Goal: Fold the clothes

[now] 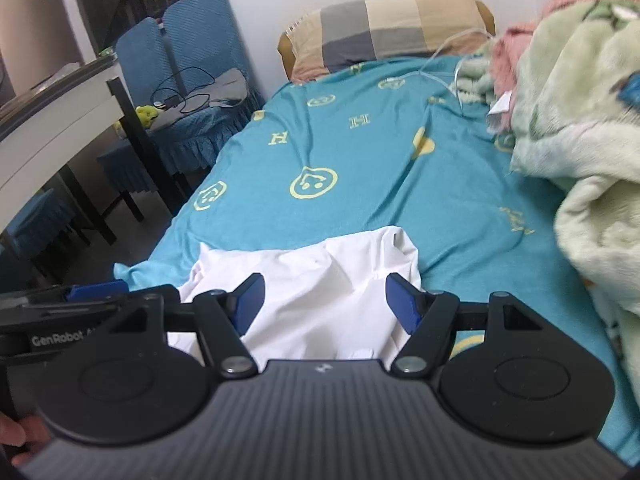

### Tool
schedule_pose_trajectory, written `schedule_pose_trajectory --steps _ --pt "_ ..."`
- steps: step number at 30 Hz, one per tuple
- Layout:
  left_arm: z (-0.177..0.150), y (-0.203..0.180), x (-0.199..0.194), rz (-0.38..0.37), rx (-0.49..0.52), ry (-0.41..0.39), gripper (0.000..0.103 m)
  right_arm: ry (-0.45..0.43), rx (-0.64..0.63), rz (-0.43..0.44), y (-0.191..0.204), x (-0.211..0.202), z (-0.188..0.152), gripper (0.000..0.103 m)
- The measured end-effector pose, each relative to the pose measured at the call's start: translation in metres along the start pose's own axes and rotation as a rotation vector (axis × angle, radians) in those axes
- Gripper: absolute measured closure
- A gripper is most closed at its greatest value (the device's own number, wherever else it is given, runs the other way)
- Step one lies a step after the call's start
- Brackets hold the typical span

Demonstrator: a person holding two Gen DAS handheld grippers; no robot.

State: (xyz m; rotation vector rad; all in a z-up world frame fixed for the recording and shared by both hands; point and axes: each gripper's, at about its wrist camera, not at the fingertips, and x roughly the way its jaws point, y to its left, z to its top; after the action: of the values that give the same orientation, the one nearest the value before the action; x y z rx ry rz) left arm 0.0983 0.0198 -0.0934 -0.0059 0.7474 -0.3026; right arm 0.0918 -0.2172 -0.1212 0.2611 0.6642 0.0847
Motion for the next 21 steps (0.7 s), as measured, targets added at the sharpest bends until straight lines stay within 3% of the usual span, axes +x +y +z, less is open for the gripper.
schedule_pose_trajectory --steps 3,9,14,19,21 --pt "-0.011 0.000 -0.012 0.011 -0.006 0.008 0.027 0.005 0.029 -0.008 -0.002 -0.009 -0.008 0.034" --pt "-0.029 -0.002 -0.005 0.028 0.024 0.074 0.026 0.098 0.055 -0.086 -0.013 0.005 -0.030 0.034" --pt "-0.039 -0.008 0.012 0.083 0.054 0.113 0.020 0.161 0.046 -0.092 -0.014 0.020 -0.040 0.034" --pt "-0.039 -0.009 0.006 0.091 0.045 0.115 0.020 0.174 0.078 -0.071 -0.020 0.020 -0.042 0.034" --pt "-0.039 -0.006 -0.001 0.071 -0.003 0.136 0.020 0.174 0.083 -0.069 -0.020 0.020 -0.041 0.034"
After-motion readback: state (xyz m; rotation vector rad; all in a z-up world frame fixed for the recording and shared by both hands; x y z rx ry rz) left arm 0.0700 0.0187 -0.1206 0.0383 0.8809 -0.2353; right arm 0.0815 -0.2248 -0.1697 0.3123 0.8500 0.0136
